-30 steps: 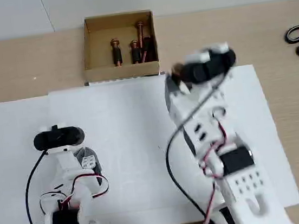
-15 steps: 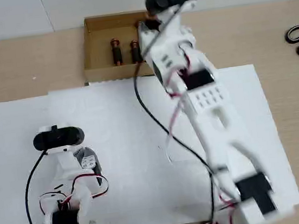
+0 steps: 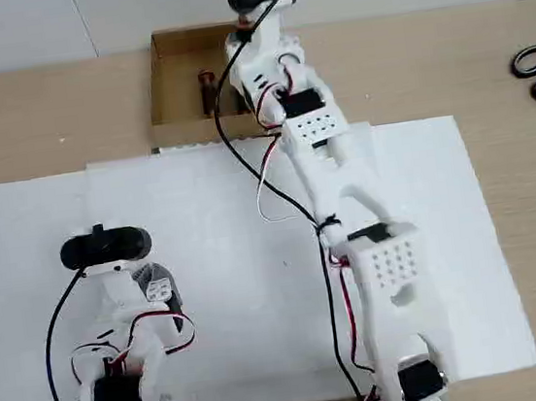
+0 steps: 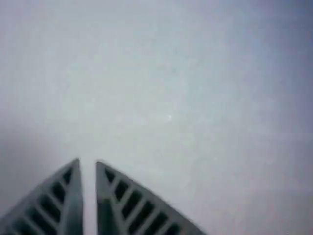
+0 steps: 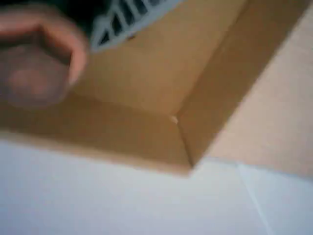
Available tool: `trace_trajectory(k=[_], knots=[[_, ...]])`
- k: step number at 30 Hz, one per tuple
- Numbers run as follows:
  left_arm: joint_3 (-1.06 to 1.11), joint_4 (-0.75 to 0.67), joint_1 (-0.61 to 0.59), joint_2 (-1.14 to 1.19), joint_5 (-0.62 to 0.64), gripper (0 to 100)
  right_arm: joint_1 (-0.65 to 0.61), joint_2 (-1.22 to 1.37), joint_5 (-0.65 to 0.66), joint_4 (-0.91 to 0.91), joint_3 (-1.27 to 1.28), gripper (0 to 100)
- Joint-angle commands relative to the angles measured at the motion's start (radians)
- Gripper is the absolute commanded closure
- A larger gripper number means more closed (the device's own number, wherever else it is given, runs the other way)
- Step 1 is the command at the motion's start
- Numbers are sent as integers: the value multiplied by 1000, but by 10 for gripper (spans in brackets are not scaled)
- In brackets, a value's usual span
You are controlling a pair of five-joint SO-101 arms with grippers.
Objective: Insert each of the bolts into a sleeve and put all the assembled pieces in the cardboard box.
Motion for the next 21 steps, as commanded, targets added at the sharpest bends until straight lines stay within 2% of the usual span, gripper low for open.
trace_trajectory(k=[1,8,11,14,18,21], knots=[[-4,-20,0,-5,5,994,7,79,-9,-30,-230,996],[-4,-20,0,-5,5,994,-5,203,2,-22,-408,994],[-4,-20,0,-5,5,994,-27,206,71,70,-414,985],[-4,-20,0,-5,5,994,-41,206,95,174,-414,898],[-4,-20,0,-5,5,994,-36,205,95,211,-462,760],[-4,-20,0,-5,5,994,-35,213,94,278,-519,734]])
